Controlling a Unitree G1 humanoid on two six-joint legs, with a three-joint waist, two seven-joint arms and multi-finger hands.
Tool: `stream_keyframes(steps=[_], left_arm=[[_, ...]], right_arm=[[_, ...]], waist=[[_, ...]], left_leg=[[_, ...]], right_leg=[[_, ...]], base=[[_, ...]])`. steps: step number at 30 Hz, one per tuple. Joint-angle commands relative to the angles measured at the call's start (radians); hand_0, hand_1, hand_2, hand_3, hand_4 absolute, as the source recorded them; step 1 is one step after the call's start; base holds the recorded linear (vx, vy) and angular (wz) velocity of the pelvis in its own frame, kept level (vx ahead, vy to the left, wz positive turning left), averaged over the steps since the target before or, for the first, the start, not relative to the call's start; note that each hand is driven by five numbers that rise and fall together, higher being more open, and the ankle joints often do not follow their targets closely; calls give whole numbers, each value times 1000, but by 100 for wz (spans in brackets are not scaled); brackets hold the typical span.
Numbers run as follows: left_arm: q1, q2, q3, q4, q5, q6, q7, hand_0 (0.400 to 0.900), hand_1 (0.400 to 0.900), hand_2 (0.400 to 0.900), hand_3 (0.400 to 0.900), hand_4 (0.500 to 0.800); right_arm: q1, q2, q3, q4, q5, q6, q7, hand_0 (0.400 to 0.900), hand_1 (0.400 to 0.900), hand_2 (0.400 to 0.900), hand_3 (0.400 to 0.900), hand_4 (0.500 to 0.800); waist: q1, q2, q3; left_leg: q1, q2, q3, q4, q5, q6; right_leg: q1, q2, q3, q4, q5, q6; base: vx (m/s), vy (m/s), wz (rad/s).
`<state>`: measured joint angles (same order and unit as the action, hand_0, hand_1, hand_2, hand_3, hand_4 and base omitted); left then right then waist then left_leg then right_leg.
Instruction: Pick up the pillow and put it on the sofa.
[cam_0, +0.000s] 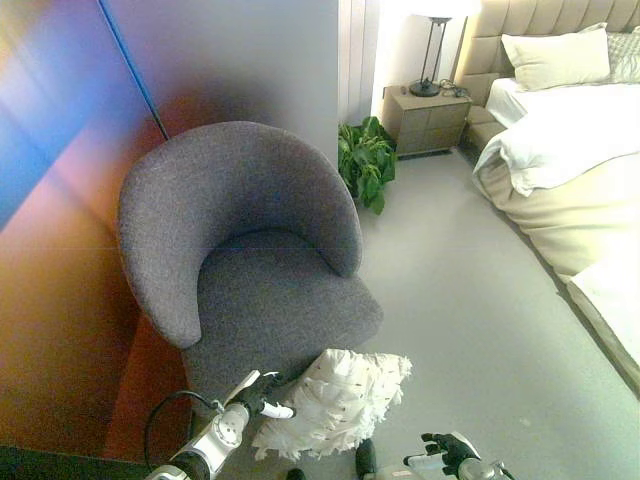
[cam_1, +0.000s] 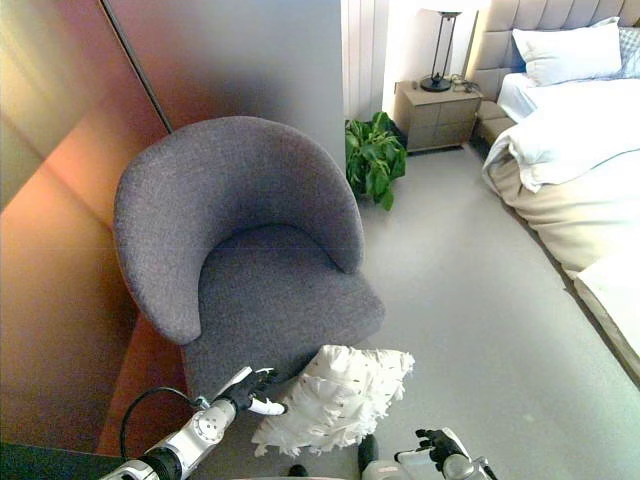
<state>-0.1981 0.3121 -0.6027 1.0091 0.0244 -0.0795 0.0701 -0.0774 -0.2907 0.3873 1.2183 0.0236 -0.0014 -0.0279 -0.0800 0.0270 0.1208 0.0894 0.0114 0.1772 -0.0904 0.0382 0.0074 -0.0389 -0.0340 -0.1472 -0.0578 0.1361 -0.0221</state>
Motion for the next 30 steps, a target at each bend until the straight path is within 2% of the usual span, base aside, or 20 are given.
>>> stream_keyframes(steps=[1, 6, 10, 15, 22, 30], left_arm=[[-112, -1, 23, 16, -1, -56, 19, 900, 900, 900, 900, 800], [-107, -12, 33, 24, -32, -57, 39, 900, 900, 900, 900, 800], [-106, -15, 42, 32, -20, -49, 71, 900, 900, 900, 900, 800], [-129, -18, 32, 46, -34, -53, 126, 900, 900, 900, 900, 800], [-183, -40, 30, 80, -74, -61, 173, 900, 900, 900, 900, 800], [-227, -57, 44, 115, -124, -67, 189, 900, 900, 900, 900, 800]], right_arm=[[-57, -10, 17, 23, -21, -15, -9, 900, 900, 900, 900, 800], [-56, -4, 20, 21, -20, -17, -15, 900, 900, 900, 900, 800], [-61, -5, 26, 17, -17, -25, -21, 900, 900, 900, 900, 800], [-107, -15, 51, 3, 0, -35, -29, 900, 900, 900, 900, 800], [-198, -26, 80, -14, 21, -40, -49, 900, 900, 900, 900, 800], [-245, -30, 99, -28, 15, -43, -66, 900, 900, 900, 900, 800]], waist=[[-1, 1, 20], [-3, -4, 29], [-3, -7, 47], [-7, -7, 93], [-25, -5, 175], [-45, -8, 223]], left_leg=[[-19, 34, 11, 49, -58, -25], [-25, 33, 13, 60, -65, -23], [-36, 32, 14, 74, -69, -21], [-71, 26, 16, 106, -80, -19], [-138, 19, 19, 171, -90, -21], [-172, 23, 28, 186, -86, -28]], right_leg=[[37, -86, 43, 112, -159, 156], [30, -88, 49, 110, -155, 156], [20, -91, 56, 109, -149, 156], [-18, -96, 76, 114, -138, 154], [-78, -99, 113, 130, -121, 146], [-116, -92, 137, 124, -106, 143]], base=[[0, 0, 0], [0, 0, 0], [0, -4, -1], [-49, -6, -6], [-82, 2, -9], [-27, -17, -10]])
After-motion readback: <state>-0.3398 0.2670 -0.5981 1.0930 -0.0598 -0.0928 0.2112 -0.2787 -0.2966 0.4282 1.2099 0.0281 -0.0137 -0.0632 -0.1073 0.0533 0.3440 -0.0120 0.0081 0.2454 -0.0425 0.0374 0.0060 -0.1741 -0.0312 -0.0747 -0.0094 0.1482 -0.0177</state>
